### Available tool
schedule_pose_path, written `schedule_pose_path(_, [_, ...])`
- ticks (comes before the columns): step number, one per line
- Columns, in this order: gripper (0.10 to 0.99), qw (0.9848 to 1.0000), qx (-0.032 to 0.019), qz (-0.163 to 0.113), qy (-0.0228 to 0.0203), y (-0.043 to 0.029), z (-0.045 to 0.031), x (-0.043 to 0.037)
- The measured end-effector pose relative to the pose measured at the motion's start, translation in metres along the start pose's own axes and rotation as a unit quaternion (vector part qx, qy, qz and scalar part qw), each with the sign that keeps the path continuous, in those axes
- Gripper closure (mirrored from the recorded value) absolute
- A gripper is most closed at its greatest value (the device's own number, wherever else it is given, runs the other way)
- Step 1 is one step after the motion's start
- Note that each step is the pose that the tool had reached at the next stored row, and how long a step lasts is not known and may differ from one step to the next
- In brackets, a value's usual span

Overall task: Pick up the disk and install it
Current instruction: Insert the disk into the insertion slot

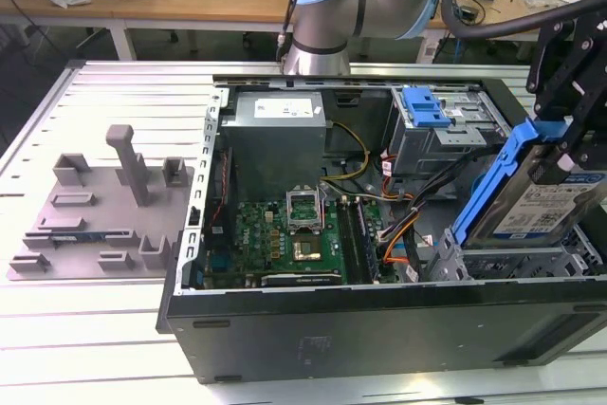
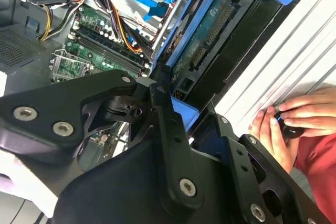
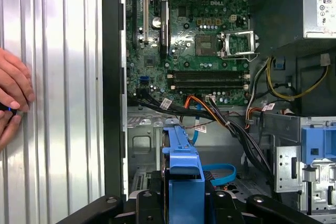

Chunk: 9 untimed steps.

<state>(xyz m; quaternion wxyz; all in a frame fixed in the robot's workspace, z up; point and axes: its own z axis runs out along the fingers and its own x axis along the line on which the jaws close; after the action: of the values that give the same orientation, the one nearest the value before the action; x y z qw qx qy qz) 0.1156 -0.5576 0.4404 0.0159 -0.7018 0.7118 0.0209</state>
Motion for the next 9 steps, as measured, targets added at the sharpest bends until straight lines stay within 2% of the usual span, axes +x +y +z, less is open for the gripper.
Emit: schedule_pose_path(9, [0.718,1.0000,0.0000,0.000,0.0000,-0.0001,0.0097,0.0005])
